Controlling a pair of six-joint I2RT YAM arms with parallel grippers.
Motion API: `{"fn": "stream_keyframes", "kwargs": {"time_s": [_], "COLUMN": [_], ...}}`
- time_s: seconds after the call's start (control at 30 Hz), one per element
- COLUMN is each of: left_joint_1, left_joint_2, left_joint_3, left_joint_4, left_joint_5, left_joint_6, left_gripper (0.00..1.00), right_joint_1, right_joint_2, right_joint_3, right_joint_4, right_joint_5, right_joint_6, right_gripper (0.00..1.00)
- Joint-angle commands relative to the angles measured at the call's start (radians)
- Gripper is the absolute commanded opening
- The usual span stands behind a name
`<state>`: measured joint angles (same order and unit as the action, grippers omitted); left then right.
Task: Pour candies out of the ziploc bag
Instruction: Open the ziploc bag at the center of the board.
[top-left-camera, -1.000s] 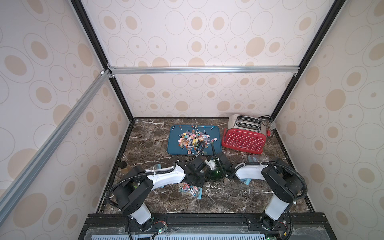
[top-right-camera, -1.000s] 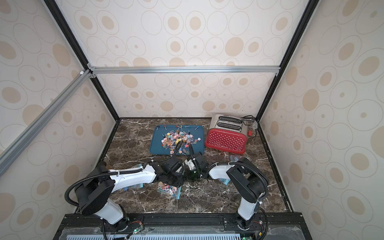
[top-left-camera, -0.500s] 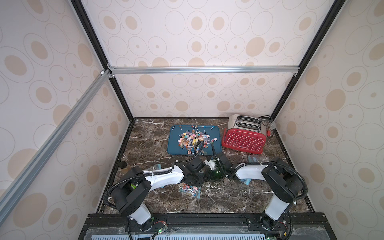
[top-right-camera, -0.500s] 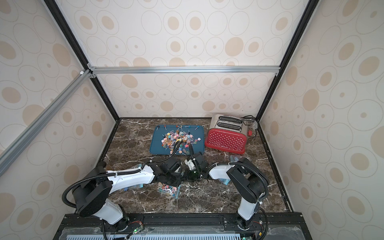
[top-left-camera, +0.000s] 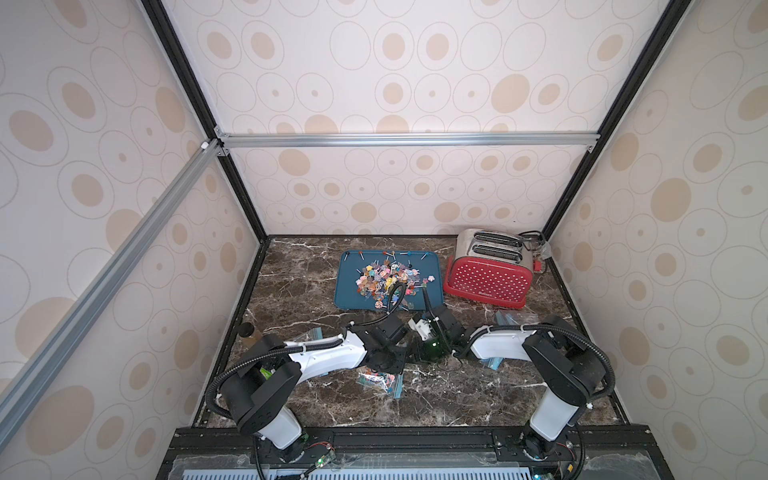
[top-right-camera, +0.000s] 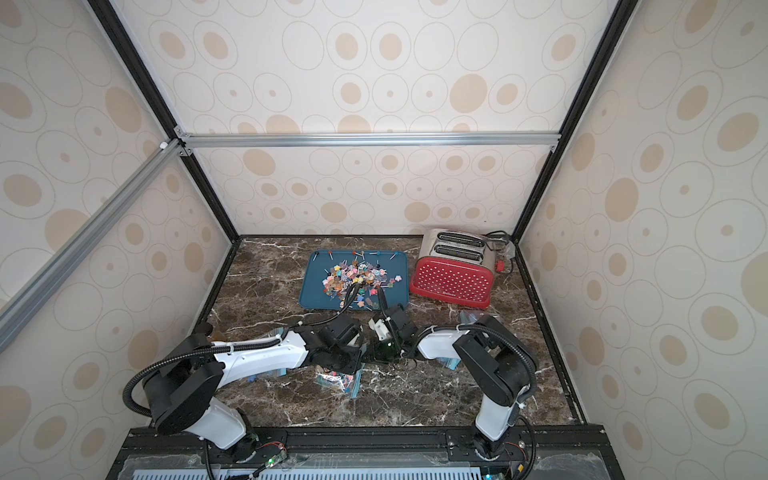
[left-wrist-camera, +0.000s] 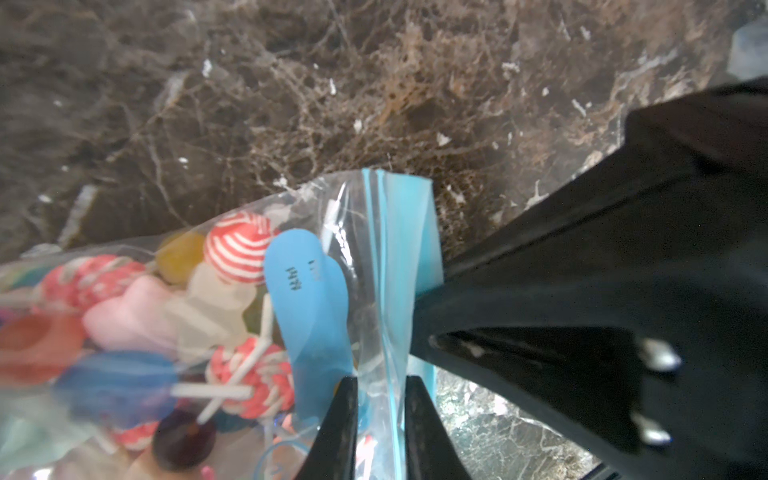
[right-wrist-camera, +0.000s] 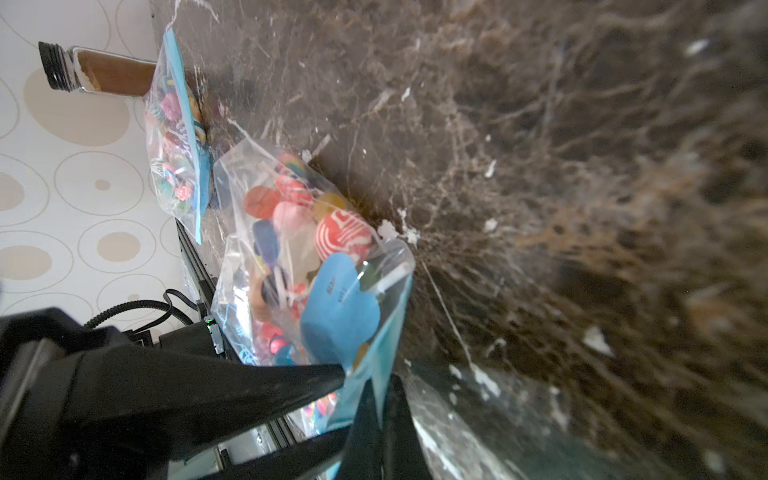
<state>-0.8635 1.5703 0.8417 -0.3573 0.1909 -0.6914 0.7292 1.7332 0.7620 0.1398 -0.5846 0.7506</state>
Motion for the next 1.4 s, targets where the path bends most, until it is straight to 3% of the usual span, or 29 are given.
{"fn": "stream_keyframes", "kwargs": {"time_s": [0.0, 0.3, 0.6, 0.83, 1.13, 1.37], "left_joint_1": [0.012, 0.012, 0.012, 0.012, 0.006, -0.028], "left_joint_2": [0.006, 0.026, 0.029, 0.032, -0.038, -0.057], "left_joint_3": [-0.013, -0.027, -0.020, -0.024, -0.042, -0.047], "left_joint_4": [0.012, 0.021, 0.012, 0.047, 0.062, 0.073], "left_joint_5": [0.019, 0.018, -0.008, -0.004, -0.130, -0.232], "left_joint_6": [-0.023, -0.031, -0.040, -0.071, -0.235, -0.363], "left_gripper": [0.22, 0.21, 0.01, 0.00, 0.00, 0.00], "right_joint_1": [0.016, 0.017, 0.018, 0.028, 0.085, 0.114], "right_joint_2": [0.000, -0.003, -0.013, -0.016, -0.051, -0.041], "right_joint_3": [0.004, 0.003, -0.006, -0.013, 0.028, 0.035], "right_joint_4": [-0.003, -0.005, -0.006, -0.001, -0.206, -0.234], "right_joint_5": [-0.012, -0.012, -0.009, 0.007, 0.242, 0.344], "right_joint_6": [-0.008, -0.008, -0.007, 0.007, 0.033, 0.089], "right_gripper": [0.00, 0.00, 0.00, 0.00, 0.00, 0.00]}}
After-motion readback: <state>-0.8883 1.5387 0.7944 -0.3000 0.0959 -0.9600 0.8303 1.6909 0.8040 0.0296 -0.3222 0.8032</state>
